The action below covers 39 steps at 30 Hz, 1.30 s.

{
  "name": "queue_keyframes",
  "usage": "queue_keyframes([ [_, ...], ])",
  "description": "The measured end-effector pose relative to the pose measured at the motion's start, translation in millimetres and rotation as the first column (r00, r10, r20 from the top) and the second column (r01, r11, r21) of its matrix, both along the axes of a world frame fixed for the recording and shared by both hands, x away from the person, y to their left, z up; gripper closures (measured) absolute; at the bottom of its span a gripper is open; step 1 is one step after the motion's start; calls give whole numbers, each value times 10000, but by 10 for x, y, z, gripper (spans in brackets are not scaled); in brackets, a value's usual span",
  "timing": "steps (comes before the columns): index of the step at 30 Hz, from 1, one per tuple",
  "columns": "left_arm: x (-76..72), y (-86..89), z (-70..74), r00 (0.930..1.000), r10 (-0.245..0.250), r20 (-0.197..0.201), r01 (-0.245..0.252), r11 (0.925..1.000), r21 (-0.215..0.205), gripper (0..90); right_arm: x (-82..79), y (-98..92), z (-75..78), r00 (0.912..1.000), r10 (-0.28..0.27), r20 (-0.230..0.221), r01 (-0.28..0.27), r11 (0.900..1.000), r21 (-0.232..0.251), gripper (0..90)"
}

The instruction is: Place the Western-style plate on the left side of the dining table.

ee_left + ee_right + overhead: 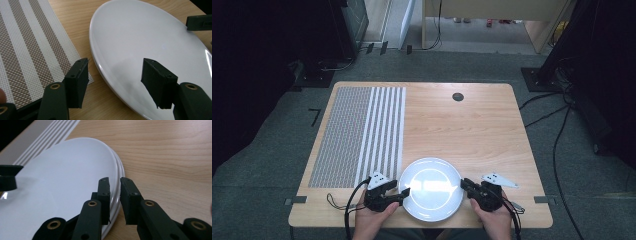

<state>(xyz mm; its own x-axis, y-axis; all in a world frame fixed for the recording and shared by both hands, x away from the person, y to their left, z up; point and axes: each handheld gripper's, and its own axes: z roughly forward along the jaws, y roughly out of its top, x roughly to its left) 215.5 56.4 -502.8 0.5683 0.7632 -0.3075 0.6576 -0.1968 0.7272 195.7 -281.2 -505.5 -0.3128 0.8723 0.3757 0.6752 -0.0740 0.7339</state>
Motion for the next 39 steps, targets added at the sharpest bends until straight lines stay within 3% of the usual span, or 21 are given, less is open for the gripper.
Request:
queue_keyframes([
  [2,-2,-8,-3,10000,-47,-25,48,10000,57,396,9,-26,-17,9998,96,-188,-83,9976,682,795],
  [11,-4,-34,-16,9994,-293,-181,294,9996,26,413,7,-54,-47,9990,-216,-392,262,9921,1227,831],
  [14,-4,-44,-24,9992,-346,-217,347,9994,46,414,12,-80,-65,9979,-312,-575,405,9851,1671,838],
  [39,-5,-46,-28,9988,-391,-278,393,9992,43,392,2,-83,-95,9977,-354,-581,468,9768,2089,841],
])
